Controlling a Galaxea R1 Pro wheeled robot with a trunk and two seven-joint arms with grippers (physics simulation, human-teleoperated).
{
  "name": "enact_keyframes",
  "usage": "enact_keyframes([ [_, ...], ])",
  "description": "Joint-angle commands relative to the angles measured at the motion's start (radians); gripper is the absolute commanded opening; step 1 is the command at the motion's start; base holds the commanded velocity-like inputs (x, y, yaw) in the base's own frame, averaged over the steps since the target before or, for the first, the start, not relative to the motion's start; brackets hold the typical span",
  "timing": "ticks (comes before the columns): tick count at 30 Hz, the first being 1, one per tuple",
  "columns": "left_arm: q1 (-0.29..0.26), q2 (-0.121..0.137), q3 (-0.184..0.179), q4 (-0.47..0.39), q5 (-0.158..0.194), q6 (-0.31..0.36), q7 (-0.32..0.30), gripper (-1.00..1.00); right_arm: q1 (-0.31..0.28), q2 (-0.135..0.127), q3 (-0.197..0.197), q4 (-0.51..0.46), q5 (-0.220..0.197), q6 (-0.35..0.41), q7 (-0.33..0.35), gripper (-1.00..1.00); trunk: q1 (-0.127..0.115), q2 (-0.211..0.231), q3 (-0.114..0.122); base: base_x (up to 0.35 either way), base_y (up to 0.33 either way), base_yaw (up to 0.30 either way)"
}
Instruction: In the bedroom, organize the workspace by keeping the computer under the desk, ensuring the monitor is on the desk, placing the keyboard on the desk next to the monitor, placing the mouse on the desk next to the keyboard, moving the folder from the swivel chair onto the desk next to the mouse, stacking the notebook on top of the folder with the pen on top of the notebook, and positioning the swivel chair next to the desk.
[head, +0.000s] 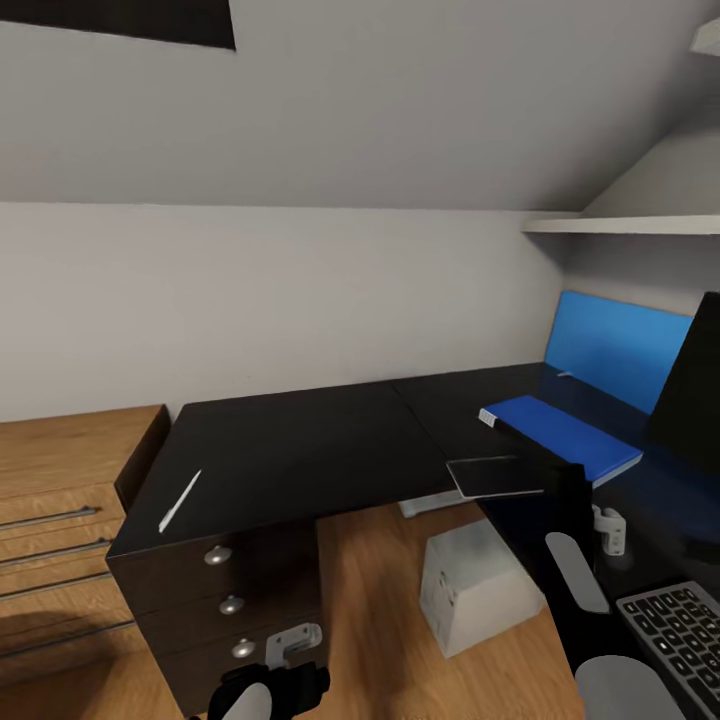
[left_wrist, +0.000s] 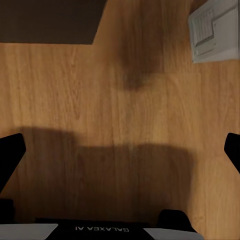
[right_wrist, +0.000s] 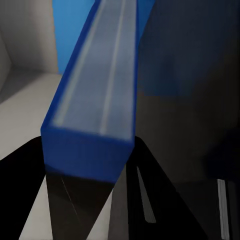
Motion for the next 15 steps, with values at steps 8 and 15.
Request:
enact_keyframes([
  [8, -0.002, 0.005, -0.003, -0.001, 0.009, -0.001, 0.006, 1.00, -0.001, 0.000, 0.003, 0.000, -0.005, -0.003, -0.003, -1.00, 0.000, -0.001, -0.002, 0.000, 0.000, -0.043],
  [15, -0.001, 0.005, -0.004, -0.001, 0.010, -0.001, 0.005, 1.00, -0.001, 0.000, 0.004, 0.003, -0.004, -0.003, -0.002, -1.00, 0.000, -0.001, -0.003, 0.000, 0.000, -0.023],
])
